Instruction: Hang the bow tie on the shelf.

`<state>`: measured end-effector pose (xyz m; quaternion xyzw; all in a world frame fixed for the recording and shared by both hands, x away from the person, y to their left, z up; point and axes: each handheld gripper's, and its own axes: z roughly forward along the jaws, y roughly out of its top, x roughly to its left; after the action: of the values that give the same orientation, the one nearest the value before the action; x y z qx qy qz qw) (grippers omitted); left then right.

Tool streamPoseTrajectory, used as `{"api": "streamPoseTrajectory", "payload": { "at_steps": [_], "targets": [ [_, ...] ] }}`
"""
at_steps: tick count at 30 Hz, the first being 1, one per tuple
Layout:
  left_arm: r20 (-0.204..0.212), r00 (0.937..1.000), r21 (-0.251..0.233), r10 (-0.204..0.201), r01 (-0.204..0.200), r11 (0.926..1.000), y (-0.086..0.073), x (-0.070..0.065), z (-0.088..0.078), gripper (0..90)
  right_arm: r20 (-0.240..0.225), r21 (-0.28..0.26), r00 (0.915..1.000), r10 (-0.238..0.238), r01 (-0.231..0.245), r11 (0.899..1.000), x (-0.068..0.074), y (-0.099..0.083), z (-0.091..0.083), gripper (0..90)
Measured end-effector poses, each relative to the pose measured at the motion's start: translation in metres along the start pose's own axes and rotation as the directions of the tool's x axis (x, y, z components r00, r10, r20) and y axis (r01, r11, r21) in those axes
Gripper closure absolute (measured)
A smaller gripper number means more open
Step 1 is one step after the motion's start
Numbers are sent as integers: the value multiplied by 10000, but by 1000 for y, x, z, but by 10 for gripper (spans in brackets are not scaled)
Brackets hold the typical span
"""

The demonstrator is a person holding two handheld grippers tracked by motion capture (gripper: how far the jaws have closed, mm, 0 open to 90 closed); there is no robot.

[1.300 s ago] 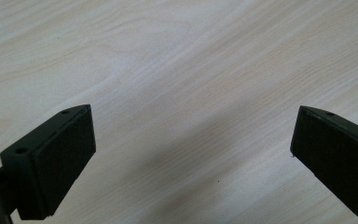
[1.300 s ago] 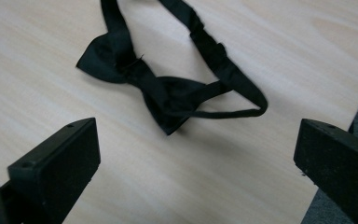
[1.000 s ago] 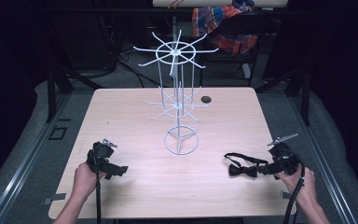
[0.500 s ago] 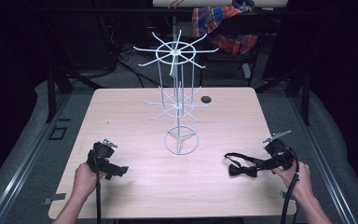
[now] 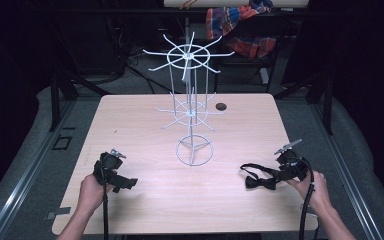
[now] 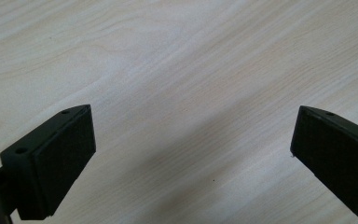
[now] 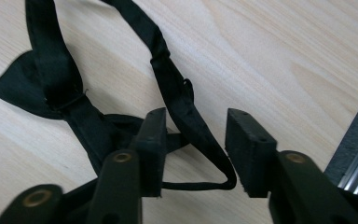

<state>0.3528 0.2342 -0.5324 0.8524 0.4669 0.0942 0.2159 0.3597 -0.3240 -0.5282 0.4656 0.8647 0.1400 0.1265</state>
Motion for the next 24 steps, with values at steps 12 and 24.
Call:
{"api": "streamPoseTrajectory", "payload": {
  "at_steps": [12, 24],
  "targets": [
    [19, 10000, 5, 29, -29, 10000, 0, 0, 0, 0, 241, 203, 9995, -201, 196, 9996, 4, 1, 2, 882],
    [29, 10000, -9, 26, -26, 10000, 0, 1, -1, 0, 1112, -553, 9924, -521, 586, 9968, 10, 2, -13, 897]
  ]
}}
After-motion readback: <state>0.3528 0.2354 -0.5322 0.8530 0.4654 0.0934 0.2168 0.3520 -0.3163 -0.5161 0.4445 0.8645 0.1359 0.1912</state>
